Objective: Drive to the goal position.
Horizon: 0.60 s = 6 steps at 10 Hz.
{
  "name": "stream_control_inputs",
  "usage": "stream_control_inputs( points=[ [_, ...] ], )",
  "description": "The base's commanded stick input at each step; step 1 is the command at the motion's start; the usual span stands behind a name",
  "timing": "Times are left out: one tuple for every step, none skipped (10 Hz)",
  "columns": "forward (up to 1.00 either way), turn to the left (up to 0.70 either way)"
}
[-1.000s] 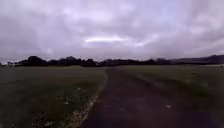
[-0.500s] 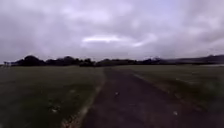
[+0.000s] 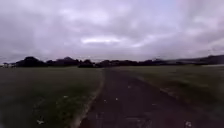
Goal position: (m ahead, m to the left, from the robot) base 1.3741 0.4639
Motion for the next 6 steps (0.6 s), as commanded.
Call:
stream_control_inputs(
  points=[
    [0.5,0.0],
    [0.5,0.0],
    [0.5,0.0],
    [0.5,0.0],
    [0.5,0.0],
    [0.5,0.0]
  ],
)
